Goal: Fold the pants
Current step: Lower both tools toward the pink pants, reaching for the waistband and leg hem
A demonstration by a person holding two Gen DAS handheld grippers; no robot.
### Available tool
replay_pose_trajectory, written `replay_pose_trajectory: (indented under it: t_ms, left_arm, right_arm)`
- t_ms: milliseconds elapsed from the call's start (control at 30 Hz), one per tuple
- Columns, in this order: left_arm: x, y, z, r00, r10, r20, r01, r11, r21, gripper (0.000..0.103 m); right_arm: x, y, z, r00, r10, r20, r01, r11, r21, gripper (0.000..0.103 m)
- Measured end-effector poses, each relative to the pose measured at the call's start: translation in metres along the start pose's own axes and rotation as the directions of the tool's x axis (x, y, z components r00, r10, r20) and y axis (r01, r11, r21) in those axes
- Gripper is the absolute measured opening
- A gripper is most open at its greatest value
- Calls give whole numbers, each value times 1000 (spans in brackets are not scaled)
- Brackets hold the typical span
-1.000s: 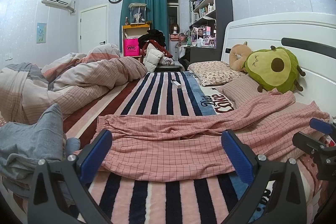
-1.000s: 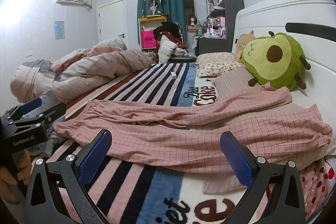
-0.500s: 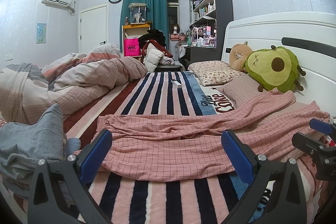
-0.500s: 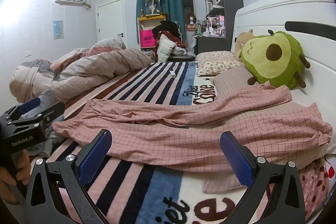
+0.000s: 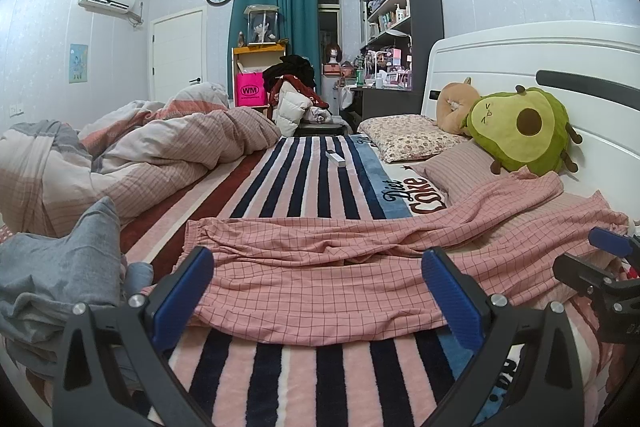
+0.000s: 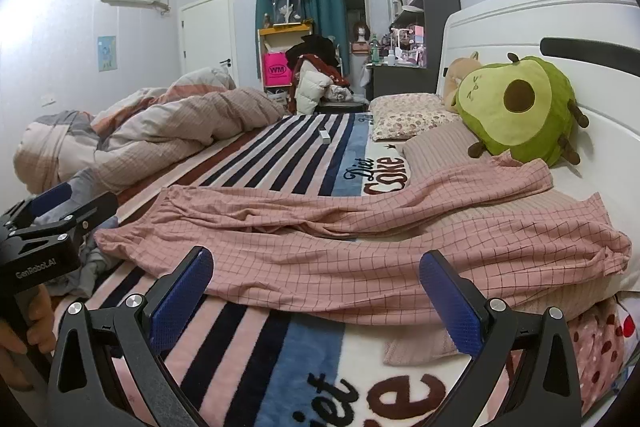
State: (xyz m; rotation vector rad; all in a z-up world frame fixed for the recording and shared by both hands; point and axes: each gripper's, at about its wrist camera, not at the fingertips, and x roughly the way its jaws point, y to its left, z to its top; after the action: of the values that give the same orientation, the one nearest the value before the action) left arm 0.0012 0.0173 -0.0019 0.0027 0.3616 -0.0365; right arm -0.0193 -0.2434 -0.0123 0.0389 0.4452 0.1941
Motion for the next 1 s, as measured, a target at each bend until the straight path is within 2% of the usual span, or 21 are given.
replay_pose_trajectory:
  t_ms: [133,200,367,467,667,1000]
  left_arm:
    - [3,7,1,1000,-29,0,29,1000,-2,102]
    - [11,13,2,1000,20,-7,-20,1000,14,102]
    - [45,27,-7,993,50,-103,-47,998,29,102]
    - [71,36,-19,983,73,-167,-71,997,22,102]
    - [122,54,-52,945,84,-316,-94,995,-16,102]
    - [173,70,-89,887,70,-457,-112,992,-65,102]
  right_arm:
    - [1,-1,-2,1000,-8,-6,8,1000,-3,102]
    - [6,-1,-1,1000,-22,-17,22,1000,-7,102]
    - [26,-7,-5,996,-51,-69,51,999,-2,103]
    - [48,-11,-5,990,-72,-120,73,997,2,103]
    - [92,-22,-18,972,-89,-217,92,996,8,103]
    - [152,-38,-40,933,-100,-345,114,993,21,103]
